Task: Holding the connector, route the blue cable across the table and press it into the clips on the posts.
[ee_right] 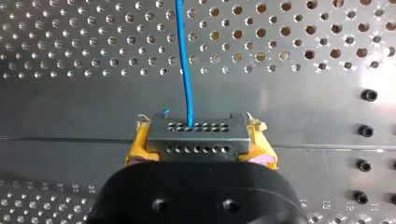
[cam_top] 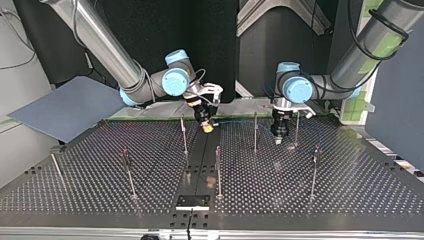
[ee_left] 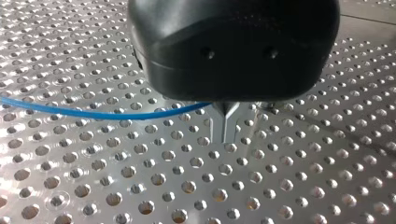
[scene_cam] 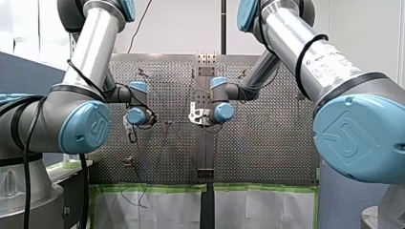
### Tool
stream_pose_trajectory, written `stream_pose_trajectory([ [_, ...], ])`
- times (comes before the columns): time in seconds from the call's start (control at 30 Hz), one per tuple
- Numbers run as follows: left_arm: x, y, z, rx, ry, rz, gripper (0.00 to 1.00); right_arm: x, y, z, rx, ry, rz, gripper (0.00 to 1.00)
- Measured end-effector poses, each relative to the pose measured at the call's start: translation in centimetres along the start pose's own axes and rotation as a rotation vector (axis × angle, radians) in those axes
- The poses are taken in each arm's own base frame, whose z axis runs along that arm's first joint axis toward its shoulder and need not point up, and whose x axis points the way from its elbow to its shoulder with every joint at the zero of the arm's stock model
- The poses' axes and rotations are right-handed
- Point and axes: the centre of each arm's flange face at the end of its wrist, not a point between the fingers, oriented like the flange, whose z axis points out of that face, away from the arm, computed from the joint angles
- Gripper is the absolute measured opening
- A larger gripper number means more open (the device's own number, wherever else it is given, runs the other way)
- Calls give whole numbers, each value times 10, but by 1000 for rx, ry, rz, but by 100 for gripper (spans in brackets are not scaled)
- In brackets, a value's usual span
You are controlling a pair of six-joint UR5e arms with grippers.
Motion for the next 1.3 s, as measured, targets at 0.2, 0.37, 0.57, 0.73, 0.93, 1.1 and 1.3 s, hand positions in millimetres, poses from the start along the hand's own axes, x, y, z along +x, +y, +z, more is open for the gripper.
stream_pose_trajectory([
  [0.2,2,2,-3,-13,25,28,26,6,-1,2,2,8,-1,0],
  [0.37,5,5,-7,-48,57,64,87,9,0,3,2,10,2,0],
  [0.57,11,6,-15,-84,106,96,100,9,4,2,-7,-5,4,0],
  [0.73,21,6,-26,-93,161,81,100,8,12,2,-28,-19,5,0],
  [0.93,30,3,-46,-97,224,92,100,9,20,2,-43,-19,5,0],
  [1.1,25,-2,-60,-90,210,72,100,9,21,3,-45,-19,4,0],
  [1.3,16,-13,-77,-68,162,37,100,9,20,3,-42,-19,2,0],
])
